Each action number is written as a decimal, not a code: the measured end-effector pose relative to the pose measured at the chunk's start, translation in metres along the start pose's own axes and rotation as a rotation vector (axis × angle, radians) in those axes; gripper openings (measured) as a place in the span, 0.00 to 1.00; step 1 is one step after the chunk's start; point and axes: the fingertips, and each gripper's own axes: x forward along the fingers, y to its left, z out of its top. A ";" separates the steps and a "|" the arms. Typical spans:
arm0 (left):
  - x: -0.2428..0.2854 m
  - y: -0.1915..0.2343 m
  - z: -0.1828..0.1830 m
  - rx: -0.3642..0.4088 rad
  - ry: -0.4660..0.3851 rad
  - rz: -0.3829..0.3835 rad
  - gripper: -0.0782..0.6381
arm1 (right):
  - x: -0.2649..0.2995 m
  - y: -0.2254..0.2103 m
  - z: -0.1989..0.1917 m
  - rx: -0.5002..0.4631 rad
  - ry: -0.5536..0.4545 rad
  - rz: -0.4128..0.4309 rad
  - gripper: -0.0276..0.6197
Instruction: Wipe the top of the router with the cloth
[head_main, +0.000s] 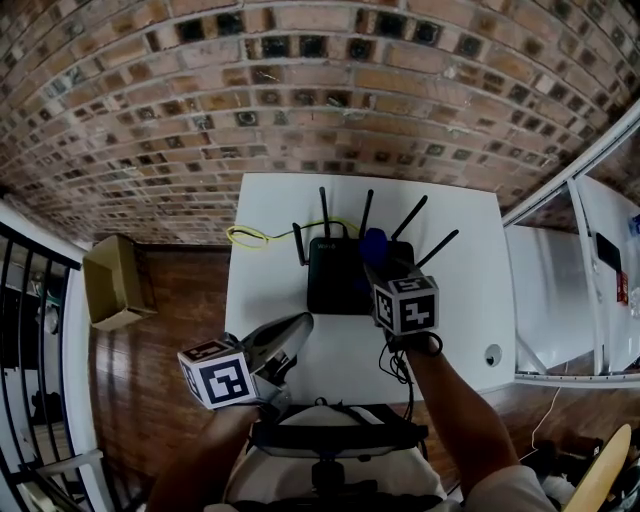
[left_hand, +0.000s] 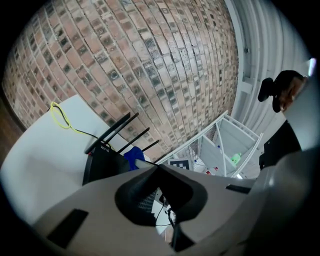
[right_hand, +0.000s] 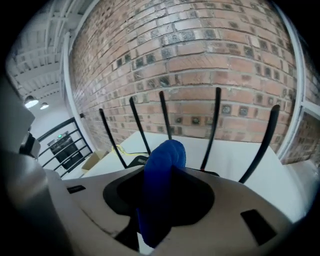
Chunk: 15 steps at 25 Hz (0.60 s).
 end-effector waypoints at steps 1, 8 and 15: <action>-0.002 0.001 0.000 -0.001 -0.001 0.001 0.12 | 0.003 0.015 -0.003 -0.007 0.003 0.038 0.28; -0.013 0.005 0.000 -0.003 -0.012 0.012 0.12 | 0.019 0.100 -0.020 -0.079 0.045 0.202 0.28; -0.019 0.009 -0.002 -0.006 -0.015 0.017 0.12 | 0.029 0.137 -0.035 -0.145 0.091 0.247 0.28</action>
